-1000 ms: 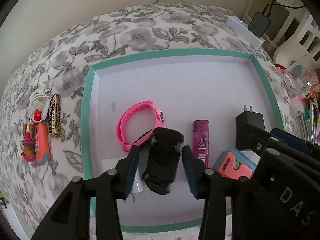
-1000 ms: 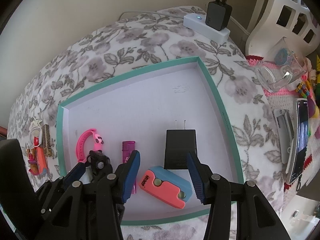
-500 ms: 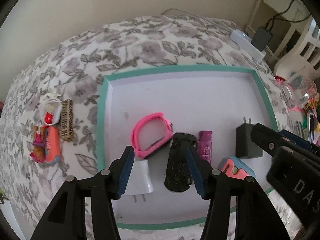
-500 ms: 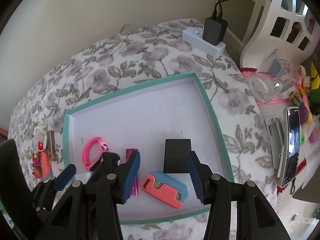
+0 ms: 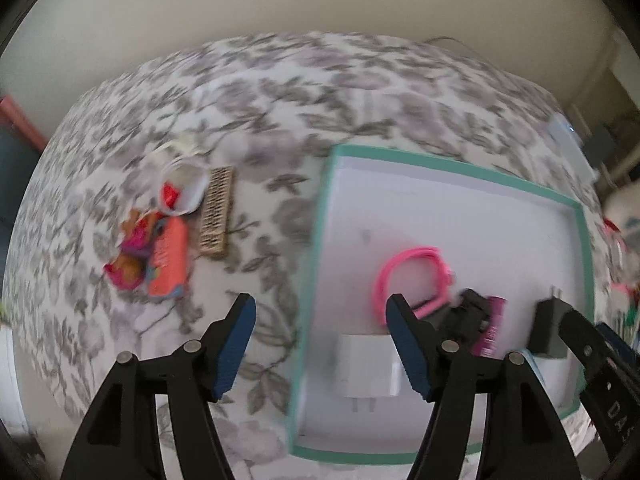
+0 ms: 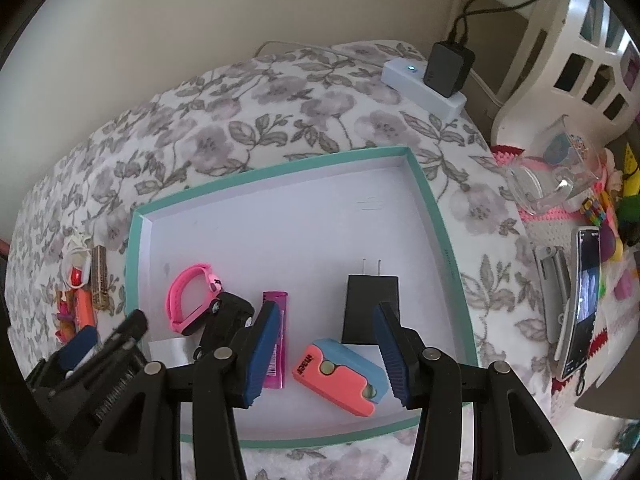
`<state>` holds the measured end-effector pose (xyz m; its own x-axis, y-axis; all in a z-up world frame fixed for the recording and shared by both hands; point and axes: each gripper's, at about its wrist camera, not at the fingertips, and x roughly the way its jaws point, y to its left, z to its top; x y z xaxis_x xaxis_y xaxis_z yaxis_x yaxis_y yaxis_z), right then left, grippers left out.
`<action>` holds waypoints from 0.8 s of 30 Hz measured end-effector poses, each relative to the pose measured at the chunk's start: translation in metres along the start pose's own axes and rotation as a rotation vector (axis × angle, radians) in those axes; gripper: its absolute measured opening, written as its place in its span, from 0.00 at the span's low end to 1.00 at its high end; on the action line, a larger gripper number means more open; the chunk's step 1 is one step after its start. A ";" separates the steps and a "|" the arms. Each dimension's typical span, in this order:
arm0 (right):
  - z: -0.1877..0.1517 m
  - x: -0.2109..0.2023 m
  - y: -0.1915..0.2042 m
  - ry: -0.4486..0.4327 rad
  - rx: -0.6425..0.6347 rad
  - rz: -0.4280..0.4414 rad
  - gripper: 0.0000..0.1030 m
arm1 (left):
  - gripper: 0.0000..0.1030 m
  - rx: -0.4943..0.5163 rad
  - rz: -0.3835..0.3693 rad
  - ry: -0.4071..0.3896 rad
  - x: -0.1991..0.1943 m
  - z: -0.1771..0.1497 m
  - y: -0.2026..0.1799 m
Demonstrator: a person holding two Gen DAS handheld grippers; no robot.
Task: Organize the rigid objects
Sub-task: 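Open the left tool to release the black car in the tray, then move both open tools back from the tray toward the remaining pile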
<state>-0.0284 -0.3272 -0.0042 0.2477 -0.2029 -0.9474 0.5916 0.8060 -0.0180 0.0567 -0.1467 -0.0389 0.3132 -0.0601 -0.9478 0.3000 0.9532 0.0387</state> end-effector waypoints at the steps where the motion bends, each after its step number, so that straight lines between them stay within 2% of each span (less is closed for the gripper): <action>1: 0.000 0.001 0.002 0.000 -0.006 -0.002 0.51 | 0.67 -0.018 0.016 0.004 0.001 0.000 0.006; 2: -0.001 0.002 0.004 0.002 -0.010 -0.003 0.51 | 0.68 -0.029 0.026 0.008 0.002 0.000 0.010; 4: -0.001 0.003 0.006 0.006 -0.018 -0.008 0.54 | 0.83 -0.062 0.043 0.018 0.005 0.000 0.020; 5: -0.001 0.004 0.008 0.007 -0.023 -0.010 0.56 | 0.84 -0.074 0.048 0.021 0.006 0.000 0.024; 9: -0.002 0.006 0.014 0.005 -0.045 -0.013 0.61 | 0.85 -0.104 0.069 0.030 0.008 0.000 0.034; 12: -0.003 0.007 0.017 0.002 -0.060 -0.018 0.67 | 0.91 -0.111 0.083 0.045 0.011 -0.001 0.037; 24: -0.004 0.010 0.021 0.001 -0.075 -0.029 0.89 | 0.91 -0.136 0.096 0.074 0.016 -0.001 0.045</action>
<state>-0.0170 -0.3102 -0.0149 0.2304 -0.2257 -0.9466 0.5394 0.8392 -0.0688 0.0746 -0.1047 -0.0530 0.2662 0.0505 -0.9626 0.1453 0.9851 0.0919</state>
